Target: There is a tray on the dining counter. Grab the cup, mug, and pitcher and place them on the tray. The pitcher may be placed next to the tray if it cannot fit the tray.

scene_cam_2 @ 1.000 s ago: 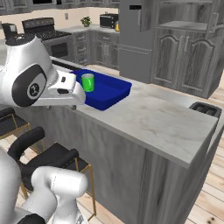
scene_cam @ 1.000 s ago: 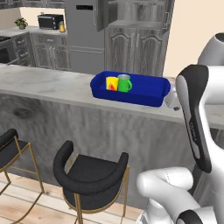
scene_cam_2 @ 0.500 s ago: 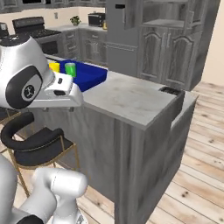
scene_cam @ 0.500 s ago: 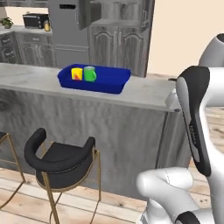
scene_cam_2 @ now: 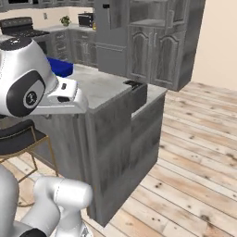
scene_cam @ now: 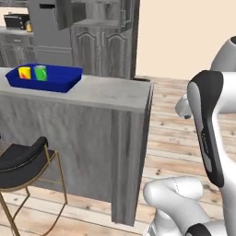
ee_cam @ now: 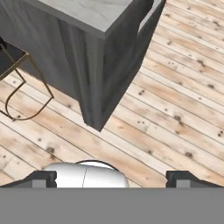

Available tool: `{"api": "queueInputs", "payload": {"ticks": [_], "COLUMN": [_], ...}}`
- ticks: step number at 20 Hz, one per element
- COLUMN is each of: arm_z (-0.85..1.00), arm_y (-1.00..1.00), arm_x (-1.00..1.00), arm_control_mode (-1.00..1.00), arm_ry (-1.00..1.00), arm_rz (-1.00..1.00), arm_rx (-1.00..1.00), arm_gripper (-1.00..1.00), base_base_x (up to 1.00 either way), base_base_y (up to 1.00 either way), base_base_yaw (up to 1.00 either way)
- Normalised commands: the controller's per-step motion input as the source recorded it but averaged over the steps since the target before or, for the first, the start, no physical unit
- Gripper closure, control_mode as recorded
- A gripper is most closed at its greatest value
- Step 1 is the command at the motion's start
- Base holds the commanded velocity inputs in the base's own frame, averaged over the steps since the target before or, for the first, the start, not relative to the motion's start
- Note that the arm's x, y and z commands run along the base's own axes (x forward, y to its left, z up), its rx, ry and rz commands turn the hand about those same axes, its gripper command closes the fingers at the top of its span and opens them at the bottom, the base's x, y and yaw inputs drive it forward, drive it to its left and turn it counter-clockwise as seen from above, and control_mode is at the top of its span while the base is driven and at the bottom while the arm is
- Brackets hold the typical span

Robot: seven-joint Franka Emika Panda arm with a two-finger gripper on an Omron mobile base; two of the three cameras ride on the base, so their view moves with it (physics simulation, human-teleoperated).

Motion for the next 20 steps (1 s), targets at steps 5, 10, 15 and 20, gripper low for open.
{"api": "queueInputs", "payload": {"ticks": [5,10,15,20], "arm_z": [0.0,0.0,0.0,0.0], "arm_y": [0.0,0.0,0.0,0.0], "arm_x": [0.0,0.0,0.0,0.0], "arm_control_mode": [1.0,1.0,1.0,1.0], "arm_ry": [0.0,0.0,0.0,0.0], "arm_rz": [0.0,0.0,0.0,0.0], "arm_rx": [0.0,0.0,0.0,0.0], "arm_gripper": [-1.0,-1.0,-1.0,-1.0], "base_base_x": [0.0,0.6,1.0,1.0], "base_base_y": [-1.0,-1.0,-1.0,-1.0], "base_base_yaw": [-0.13,0.0,0.01,0.28]}}
